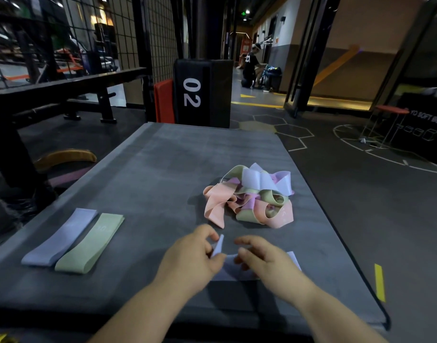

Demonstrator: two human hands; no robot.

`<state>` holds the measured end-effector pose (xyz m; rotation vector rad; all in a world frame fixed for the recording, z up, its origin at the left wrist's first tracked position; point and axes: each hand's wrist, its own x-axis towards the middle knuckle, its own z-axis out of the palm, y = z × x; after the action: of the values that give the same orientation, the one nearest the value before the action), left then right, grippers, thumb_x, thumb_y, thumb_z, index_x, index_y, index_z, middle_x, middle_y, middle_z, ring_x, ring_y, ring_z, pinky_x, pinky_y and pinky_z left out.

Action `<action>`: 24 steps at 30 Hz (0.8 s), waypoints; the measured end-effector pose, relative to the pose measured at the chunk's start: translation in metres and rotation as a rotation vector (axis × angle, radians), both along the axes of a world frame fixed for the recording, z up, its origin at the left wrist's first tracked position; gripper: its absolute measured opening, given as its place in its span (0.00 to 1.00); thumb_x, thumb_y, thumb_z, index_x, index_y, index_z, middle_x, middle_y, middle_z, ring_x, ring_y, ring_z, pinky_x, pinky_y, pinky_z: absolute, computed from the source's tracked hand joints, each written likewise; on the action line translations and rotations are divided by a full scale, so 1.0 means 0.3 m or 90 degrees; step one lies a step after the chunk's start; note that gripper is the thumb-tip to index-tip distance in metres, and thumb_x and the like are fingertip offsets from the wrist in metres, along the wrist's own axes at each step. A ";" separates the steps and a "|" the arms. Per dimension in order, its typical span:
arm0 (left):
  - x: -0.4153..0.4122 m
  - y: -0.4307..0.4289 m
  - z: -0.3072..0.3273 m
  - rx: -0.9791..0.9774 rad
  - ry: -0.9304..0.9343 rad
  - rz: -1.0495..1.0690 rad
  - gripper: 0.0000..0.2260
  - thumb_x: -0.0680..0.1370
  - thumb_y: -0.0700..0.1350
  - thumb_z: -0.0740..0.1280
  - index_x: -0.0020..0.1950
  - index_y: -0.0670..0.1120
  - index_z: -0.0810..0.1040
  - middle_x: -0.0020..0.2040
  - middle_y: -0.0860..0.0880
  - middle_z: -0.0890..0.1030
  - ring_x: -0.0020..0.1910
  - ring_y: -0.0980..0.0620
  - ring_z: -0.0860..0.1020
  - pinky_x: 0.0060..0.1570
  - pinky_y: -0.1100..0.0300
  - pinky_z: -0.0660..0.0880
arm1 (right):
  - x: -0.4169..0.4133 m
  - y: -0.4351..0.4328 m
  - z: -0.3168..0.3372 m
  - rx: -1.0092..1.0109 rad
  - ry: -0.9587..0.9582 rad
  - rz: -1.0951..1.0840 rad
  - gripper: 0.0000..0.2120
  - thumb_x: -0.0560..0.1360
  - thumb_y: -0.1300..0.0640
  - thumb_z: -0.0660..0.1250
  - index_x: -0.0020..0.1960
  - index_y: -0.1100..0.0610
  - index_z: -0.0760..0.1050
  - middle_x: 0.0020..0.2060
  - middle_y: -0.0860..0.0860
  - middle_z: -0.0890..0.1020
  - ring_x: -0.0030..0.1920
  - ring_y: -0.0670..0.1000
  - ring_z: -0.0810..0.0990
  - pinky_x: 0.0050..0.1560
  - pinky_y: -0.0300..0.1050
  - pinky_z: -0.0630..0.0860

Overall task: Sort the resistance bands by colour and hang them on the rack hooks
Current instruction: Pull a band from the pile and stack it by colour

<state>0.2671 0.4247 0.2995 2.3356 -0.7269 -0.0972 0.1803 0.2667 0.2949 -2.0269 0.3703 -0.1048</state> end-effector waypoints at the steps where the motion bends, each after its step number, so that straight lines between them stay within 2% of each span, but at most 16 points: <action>1: -0.014 -0.019 -0.003 0.003 -0.013 -0.013 0.11 0.73 0.55 0.68 0.52 0.57 0.70 0.34 0.58 0.76 0.39 0.56 0.75 0.38 0.60 0.70 | 0.010 0.010 -0.003 0.019 -0.007 0.000 0.09 0.80 0.55 0.64 0.53 0.39 0.73 0.40 0.46 0.84 0.39 0.41 0.80 0.49 0.40 0.78; 4: -0.040 -0.055 -0.014 0.019 -0.055 -0.036 0.13 0.73 0.57 0.68 0.54 0.58 0.70 0.42 0.58 0.78 0.48 0.55 0.77 0.42 0.61 0.70 | 0.032 0.021 -0.015 0.050 -0.019 -0.015 0.05 0.78 0.50 0.66 0.51 0.39 0.76 0.43 0.48 0.85 0.43 0.49 0.84 0.50 0.51 0.81; 6: -0.038 -0.063 -0.024 0.014 -0.070 -0.055 0.15 0.72 0.57 0.69 0.55 0.58 0.71 0.44 0.58 0.79 0.49 0.57 0.77 0.44 0.63 0.69 | 0.041 0.012 -0.023 0.067 -0.011 -0.029 0.06 0.77 0.52 0.67 0.49 0.41 0.78 0.42 0.51 0.85 0.44 0.54 0.84 0.49 0.55 0.82; 9: -0.019 -0.064 -0.043 0.049 -0.116 -0.082 0.22 0.67 0.62 0.72 0.57 0.59 0.71 0.46 0.64 0.75 0.50 0.61 0.70 0.52 0.63 0.64 | 0.045 -0.012 -0.030 0.063 0.002 -0.059 0.13 0.76 0.63 0.64 0.49 0.44 0.76 0.42 0.53 0.84 0.40 0.49 0.82 0.45 0.51 0.82; 11: 0.005 -0.056 -0.061 0.094 -0.147 -0.072 0.30 0.65 0.65 0.71 0.64 0.61 0.66 0.56 0.66 0.69 0.59 0.60 0.63 0.56 0.63 0.60 | 0.045 -0.029 -0.029 0.043 0.008 -0.077 0.16 0.74 0.66 0.63 0.51 0.45 0.75 0.42 0.53 0.84 0.39 0.48 0.81 0.45 0.48 0.80; 14: 0.041 -0.039 -0.086 0.150 -0.086 -0.087 0.39 0.65 0.63 0.71 0.72 0.61 0.57 0.68 0.62 0.61 0.70 0.57 0.55 0.64 0.59 0.55 | 0.041 -0.055 -0.026 0.022 0.018 -0.083 0.15 0.74 0.65 0.63 0.52 0.46 0.75 0.38 0.54 0.83 0.36 0.51 0.77 0.42 0.46 0.77; 16: 0.055 -0.031 -0.094 0.173 -0.043 -0.106 0.40 0.65 0.62 0.71 0.72 0.61 0.55 0.67 0.60 0.64 0.69 0.55 0.58 0.67 0.56 0.55 | 0.040 -0.073 -0.023 0.034 0.021 -0.091 0.13 0.75 0.65 0.63 0.52 0.49 0.76 0.34 0.50 0.81 0.34 0.48 0.74 0.38 0.45 0.75; 19: 0.061 -0.027 -0.097 0.155 -0.030 -0.117 0.33 0.68 0.61 0.71 0.68 0.61 0.59 0.62 0.60 0.69 0.65 0.56 0.63 0.67 0.56 0.57 | 0.032 -0.110 -0.006 0.054 0.028 -0.121 0.12 0.75 0.65 0.63 0.51 0.51 0.76 0.34 0.46 0.83 0.35 0.47 0.76 0.37 0.41 0.75; 21: 0.063 -0.026 -0.093 0.131 -0.028 -0.122 0.30 0.68 0.60 0.71 0.65 0.61 0.62 0.59 0.62 0.70 0.63 0.58 0.65 0.66 0.57 0.59 | 0.021 -0.138 0.002 0.065 0.038 -0.138 0.11 0.74 0.66 0.63 0.49 0.52 0.77 0.31 0.44 0.81 0.33 0.46 0.75 0.36 0.40 0.73; 24: 0.061 -0.020 -0.079 0.122 -0.042 -0.138 0.26 0.67 0.60 0.70 0.61 0.62 0.63 0.57 0.63 0.70 0.60 0.59 0.65 0.64 0.58 0.59 | 0.008 -0.160 0.002 0.080 0.060 -0.134 0.08 0.74 0.67 0.64 0.47 0.56 0.77 0.27 0.45 0.79 0.30 0.45 0.73 0.35 0.39 0.71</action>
<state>0.2854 0.4186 0.2759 2.4411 -1.0439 -0.1931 0.1827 0.2186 0.2956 -1.8688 0.6347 -0.1131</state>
